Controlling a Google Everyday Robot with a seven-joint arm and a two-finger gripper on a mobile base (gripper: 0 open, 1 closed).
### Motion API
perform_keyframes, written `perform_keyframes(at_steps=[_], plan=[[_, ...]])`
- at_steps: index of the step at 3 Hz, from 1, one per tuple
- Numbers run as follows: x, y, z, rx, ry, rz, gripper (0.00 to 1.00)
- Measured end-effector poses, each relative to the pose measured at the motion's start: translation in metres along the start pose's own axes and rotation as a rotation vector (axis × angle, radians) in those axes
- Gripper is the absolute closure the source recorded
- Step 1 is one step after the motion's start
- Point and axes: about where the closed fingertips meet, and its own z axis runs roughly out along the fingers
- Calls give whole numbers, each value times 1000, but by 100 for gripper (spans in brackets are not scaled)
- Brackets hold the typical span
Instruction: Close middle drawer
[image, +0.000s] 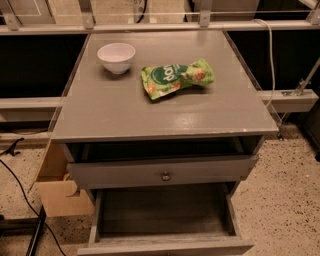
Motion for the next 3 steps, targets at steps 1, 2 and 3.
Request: perform_keyframes(at_steps=[1,2,3], plan=[[-6,-5,12,-13,2,-55,100],[-11,-12,26,-11,4,-117,100],[-14,-20,35,18,-8,-158,100]])
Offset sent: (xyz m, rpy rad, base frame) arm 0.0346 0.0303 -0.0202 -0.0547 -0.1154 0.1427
